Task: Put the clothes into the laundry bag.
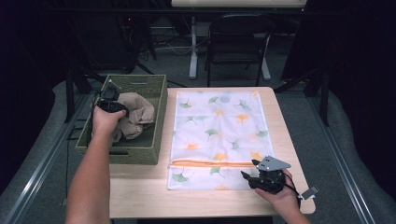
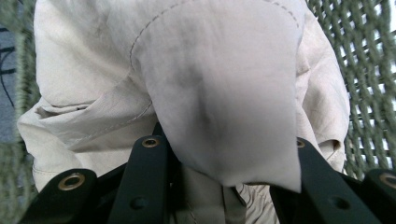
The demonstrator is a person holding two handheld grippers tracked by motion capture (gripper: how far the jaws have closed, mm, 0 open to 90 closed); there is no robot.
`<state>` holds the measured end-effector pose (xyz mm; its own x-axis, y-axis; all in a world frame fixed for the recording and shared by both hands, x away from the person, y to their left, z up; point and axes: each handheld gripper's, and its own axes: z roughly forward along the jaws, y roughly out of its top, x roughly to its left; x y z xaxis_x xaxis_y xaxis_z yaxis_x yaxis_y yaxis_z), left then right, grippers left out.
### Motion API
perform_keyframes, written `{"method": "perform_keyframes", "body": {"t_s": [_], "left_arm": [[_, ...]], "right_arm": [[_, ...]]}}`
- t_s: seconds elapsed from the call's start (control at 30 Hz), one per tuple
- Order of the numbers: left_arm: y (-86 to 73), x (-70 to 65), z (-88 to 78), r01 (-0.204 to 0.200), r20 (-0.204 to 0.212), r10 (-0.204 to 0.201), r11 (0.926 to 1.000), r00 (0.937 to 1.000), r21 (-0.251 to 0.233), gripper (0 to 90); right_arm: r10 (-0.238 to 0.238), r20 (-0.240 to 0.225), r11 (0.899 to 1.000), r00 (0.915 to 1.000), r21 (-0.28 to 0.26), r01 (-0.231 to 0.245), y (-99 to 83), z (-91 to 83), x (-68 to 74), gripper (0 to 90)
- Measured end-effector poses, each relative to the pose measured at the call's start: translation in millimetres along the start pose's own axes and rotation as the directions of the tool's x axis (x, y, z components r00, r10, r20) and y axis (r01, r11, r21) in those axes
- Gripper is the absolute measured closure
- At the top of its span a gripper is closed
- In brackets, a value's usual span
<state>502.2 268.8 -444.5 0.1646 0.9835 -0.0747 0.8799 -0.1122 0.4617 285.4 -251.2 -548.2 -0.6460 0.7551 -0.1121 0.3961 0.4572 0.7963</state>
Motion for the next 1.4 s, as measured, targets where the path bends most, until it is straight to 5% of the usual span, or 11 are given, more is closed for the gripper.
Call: {"method": "perform_keyframes", "body": {"t_s": [0.23, 0.43, 0.67, 0.83, 1.1, 1.4], "left_arm": [[4.1, -1.1, -19.4, 0.008, 0.007, -0.008, 0.9994, 0.9999, -0.033, 67.4], [4.7, -2.7, -33.4, 0.008, 0.015, -0.007, 0.9986, 0.9999, -0.052, 67.6], [5.6, -4.2, -44.8, 0.002, 0.024, 0.000, 0.9976, 0.9997, -0.069, 67.7], [5.5, -6.9, -52.7, -0.001, 0.027, 0.003, 0.9960, 0.9996, -0.089, 67.8], [6.0, -10.9, -60.2, -0.007, 0.045, 0.011, 0.9947, 0.9989, -0.102, 68.0], [6.6, -24.3, -73.3, -0.049, 0.045, 0.055, 0.9912, 0.9975, -0.123, 68.0]], "right_arm": [[-0.008, -0.004, 1.000, 1.0000, -0.008, 0.008, 2.0, -3.2, -1.8, 41.6], [-0.066, 0.019, 0.998, 0.9977, -0.009, 0.066, 11.2, -10.1, 0.7, 42.2], [-0.034, 0.019, 0.998, 0.9992, -0.056, 0.035, 29.5, -19.4, -5.4, 40.7], [0.017, 0.033, 0.999, 0.9993, -0.036, -0.016, 38.6, -18.7, -10.7, 38.6], [0.050, -0.024, 0.997, 0.9985, -0.054, -0.051, 56.4, -11.1, -14.5, 46.4], [0.021, 0.002, 0.999, 0.9998, -0.037, -0.021, 81.0, 7.8, -19.8, 48.2]]}}
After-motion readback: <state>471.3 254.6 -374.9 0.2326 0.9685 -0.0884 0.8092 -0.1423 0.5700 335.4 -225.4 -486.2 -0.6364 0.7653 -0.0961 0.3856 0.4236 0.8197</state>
